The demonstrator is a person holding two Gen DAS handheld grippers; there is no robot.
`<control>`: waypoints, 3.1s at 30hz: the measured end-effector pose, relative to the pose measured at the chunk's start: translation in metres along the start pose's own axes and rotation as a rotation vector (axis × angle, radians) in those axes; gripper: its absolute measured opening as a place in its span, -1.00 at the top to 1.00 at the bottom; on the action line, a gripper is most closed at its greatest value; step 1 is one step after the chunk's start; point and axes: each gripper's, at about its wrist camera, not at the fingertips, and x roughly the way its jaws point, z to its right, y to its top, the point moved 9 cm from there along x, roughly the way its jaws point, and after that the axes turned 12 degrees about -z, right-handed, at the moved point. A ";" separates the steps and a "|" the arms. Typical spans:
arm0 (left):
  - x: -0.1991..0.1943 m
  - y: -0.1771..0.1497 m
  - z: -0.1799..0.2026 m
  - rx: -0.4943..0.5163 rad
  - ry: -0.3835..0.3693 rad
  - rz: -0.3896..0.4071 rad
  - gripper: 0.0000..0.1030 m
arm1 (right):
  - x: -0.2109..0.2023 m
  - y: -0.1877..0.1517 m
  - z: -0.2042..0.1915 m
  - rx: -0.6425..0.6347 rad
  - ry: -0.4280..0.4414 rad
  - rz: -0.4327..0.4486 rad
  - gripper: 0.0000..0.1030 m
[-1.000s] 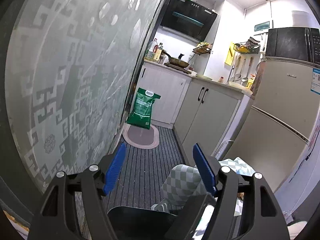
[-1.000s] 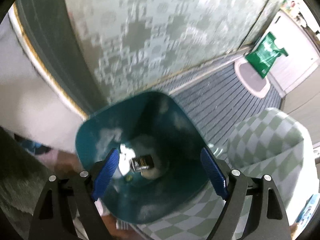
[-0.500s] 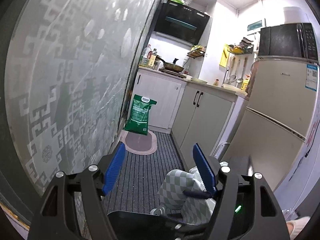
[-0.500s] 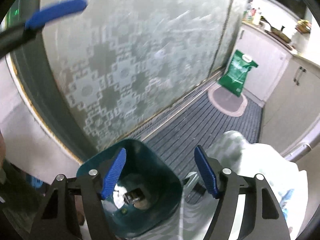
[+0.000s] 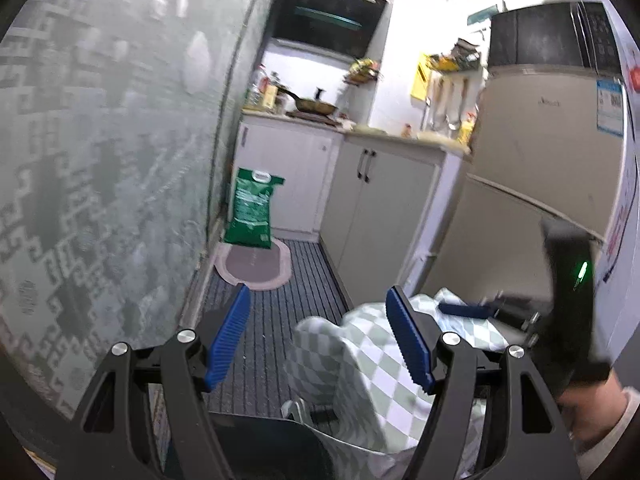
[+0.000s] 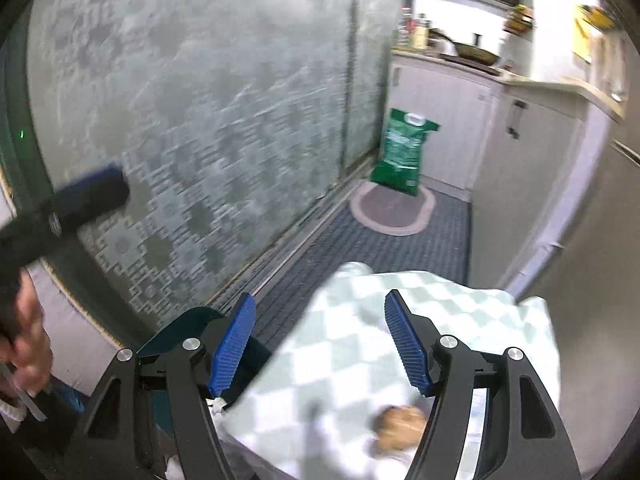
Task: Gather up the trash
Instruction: 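Move both tools back over the checked table, then close the left tool on the white bottle cap while the right tool grasps the clear plastic cup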
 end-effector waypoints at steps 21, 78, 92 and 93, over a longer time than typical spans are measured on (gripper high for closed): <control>0.079 -0.098 0.133 0.257 -0.161 -0.367 -0.07 | -0.062 -0.051 0.120 0.198 -0.072 0.025 -0.32; 0.117 -0.115 0.145 0.075 -0.110 -0.453 0.37 | 0.000 -0.145 0.151 0.273 -0.017 -0.141 0.63; 0.112 -0.110 0.145 0.072 -0.125 -0.432 0.39 | -0.002 -0.142 0.152 0.295 0.006 -0.137 0.93; 0.110 -0.108 0.145 0.071 -0.128 -0.426 0.39 | -0.003 -0.142 0.151 0.291 0.002 -0.135 0.93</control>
